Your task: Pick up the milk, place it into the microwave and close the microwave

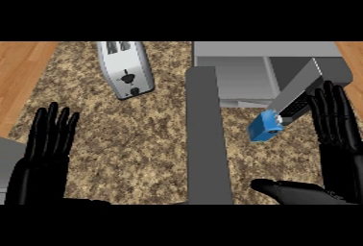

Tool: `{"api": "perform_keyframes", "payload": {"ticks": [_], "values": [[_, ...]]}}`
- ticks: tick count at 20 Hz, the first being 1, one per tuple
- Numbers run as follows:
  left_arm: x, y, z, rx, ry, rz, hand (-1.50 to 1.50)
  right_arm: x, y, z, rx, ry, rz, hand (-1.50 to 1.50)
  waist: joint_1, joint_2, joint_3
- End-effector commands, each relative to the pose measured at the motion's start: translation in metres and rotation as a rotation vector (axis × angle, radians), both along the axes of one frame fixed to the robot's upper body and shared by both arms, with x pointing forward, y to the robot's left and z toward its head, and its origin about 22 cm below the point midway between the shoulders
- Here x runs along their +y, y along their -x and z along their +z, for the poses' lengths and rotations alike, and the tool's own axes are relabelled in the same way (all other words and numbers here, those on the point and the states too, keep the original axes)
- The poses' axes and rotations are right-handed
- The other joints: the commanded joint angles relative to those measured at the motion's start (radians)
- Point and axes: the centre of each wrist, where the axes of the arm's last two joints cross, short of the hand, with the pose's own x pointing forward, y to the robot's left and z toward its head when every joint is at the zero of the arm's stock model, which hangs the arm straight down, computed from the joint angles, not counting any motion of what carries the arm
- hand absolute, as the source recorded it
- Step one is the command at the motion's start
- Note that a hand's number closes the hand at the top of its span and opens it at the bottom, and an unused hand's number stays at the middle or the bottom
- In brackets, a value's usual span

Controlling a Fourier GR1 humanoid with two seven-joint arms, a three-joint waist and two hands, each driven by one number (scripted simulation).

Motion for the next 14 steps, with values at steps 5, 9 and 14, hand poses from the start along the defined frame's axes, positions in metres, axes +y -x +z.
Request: {"api": "perform_keyframes", "payload": {"ticks": [5,9,14], "values": [[-0.007,0.021,-0.035,0.009,0.007,-0.020,-1.50,-0.024,-0.007,-0.030,0.053,-0.016,-0.038,-1.50,-0.001,0.001,0.000],[0.006,0.047,-0.006,-0.002,0.004,-0.010,-1.50,-0.007,-0.007,-0.053,0.079,-0.036,-0.031,-1.50,0.002,0.000,0.000],[-0.004,0.044,-0.036,0.013,0.028,-0.017,-1.50,-0.007,-0.002,-0.078,0.112,-0.052,-0.041,-1.50,-0.001,0.000,0.000]]}}
